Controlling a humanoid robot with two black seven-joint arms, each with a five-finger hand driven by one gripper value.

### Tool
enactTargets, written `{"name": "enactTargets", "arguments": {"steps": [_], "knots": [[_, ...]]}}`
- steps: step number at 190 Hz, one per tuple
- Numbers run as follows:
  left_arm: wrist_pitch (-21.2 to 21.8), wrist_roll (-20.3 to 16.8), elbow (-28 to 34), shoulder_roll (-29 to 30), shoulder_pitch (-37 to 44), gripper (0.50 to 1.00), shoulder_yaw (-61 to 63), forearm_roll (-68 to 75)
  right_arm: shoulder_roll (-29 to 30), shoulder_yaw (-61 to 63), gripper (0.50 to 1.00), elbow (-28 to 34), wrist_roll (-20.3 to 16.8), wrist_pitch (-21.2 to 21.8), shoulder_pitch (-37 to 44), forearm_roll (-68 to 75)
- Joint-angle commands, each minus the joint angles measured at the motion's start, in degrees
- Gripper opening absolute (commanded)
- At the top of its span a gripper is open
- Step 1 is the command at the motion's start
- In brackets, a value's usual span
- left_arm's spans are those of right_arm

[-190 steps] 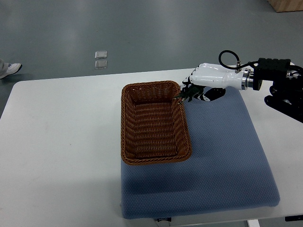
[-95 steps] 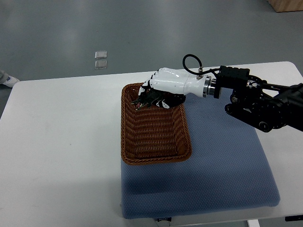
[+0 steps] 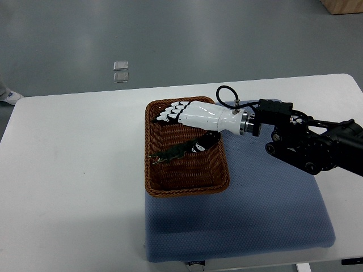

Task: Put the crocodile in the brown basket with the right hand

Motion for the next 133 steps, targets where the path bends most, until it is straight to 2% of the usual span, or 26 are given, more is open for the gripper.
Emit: {"name": "enactTargets", "arguments": {"steps": [1, 15, 50, 94, 115, 133], "knots": [[0.0, 0.0, 0.0, 0.0, 0.0, 1.000, 0.0, 0.0, -0.7, 2.3, 0.924, -0.1, 0.0, 0.9, 0.0, 1.8], [0.0, 0.0, 0.0, 0.0, 0.0, 1.000, 0.0, 0.0, -1.3, 3.4, 0.928, -0.1, 0.0, 2.7, 0.2, 5.1], [0.0, 0.0, 0.1, 0.0, 0.0, 1.000, 0.0, 0.0, -4.7, 5.9, 0.930, -0.2, 0.0, 14.6, 1.3, 18.7], [0.0, -0.1, 0.0, 0.0, 0.0, 1.000, 0.0, 0.0, -6.0, 6.0, 0.930, -4.5, 0.0, 21.9, 1.2, 43.2], [0.0, -0.1, 0.0, 0.0, 0.0, 1.000, 0.0, 0.0, -7.4, 6.1, 0.930, -8.0, -2.8, 27.0, 1.1, 54.3], [0.0, 0.0, 0.1, 0.0, 0.0, 1.000, 0.0, 0.0, -7.9, 6.3, 0.930, -12.4, -7.1, 31.7, 0.9, 64.9]]}}
